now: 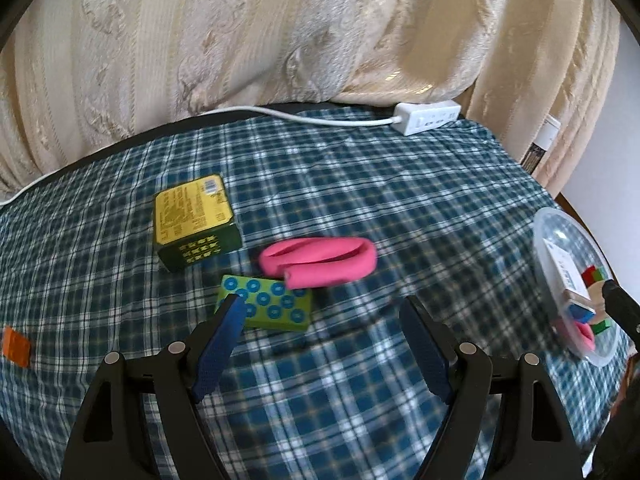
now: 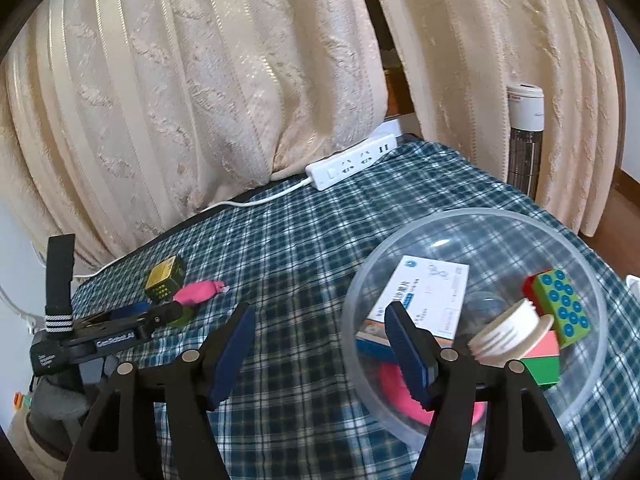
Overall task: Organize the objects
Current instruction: 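Withdraw both grippers, moving the left to the lime dotted block and right to the pink tube, then grasp the lime blue-dotted block with the left gripper while the right grasps the pink foam tube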
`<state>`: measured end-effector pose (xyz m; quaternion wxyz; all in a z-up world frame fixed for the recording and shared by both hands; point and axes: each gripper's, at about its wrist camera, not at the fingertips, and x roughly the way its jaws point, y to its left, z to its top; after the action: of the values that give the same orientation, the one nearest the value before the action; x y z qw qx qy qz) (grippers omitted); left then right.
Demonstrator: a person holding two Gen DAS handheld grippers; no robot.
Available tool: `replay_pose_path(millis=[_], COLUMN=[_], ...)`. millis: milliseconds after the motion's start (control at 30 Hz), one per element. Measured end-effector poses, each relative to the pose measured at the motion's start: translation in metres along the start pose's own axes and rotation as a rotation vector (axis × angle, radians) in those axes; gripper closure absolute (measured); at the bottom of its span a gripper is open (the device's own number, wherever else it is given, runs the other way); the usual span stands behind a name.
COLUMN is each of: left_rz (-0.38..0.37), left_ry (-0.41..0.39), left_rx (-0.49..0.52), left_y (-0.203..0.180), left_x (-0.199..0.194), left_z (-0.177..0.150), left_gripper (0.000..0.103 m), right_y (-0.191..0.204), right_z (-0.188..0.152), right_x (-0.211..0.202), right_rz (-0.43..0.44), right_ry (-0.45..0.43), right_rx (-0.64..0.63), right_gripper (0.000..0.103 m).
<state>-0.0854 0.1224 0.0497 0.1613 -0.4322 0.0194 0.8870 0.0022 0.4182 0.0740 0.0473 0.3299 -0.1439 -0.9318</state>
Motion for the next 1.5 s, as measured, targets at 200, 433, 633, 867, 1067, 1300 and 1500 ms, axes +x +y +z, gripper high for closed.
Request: replay_pose_path(millis=[200,433,633,867,1067,1300,1500], left_rz=[0.030,0.039,0.042,0.040,0.064,0.095,0.115], left_ry=[0.019,0.024,0.021,0.035,0.044,0.028,0.020], left_rx=[-0.021,-0.027,-0.022,-0.035,-0.029,0.012,0.044], left_y=[0.015,0.022,0.025,0.032,0.034,0.030,0.026], left_x=[0.014,0.023,0.025,0.031,0.038,0.039,0.034], left_z=[0.001,0.002,0.002,0.000,-0.002,-0.005,-0.008], left_gripper=[0.022,0.022,0.022,0.022,0.022,0.032,0.038], right_y=[0.008,0.021,0.030,0.037,0.044,0.053,0.062], right_z=[-0.002,-0.006,-0.008,-0.011,-0.013,-0.013,-0.010], right_x=[0.011,0.023,0.031,0.039,0.045,0.052,0.063], right_rz=[0.010,0.026,0.037,0.044,0.050,0.068,0.089], right_ry=[0.028,0.060,0.076,0.099,0.113,0.134,0.162], right_rx=[-0.012,-0.034,-0.052,-0.062,-0.072,-0.092,-0.116], right_gripper=[0.031,0.031,0.031,0.031,0.031,0.031,0.031])
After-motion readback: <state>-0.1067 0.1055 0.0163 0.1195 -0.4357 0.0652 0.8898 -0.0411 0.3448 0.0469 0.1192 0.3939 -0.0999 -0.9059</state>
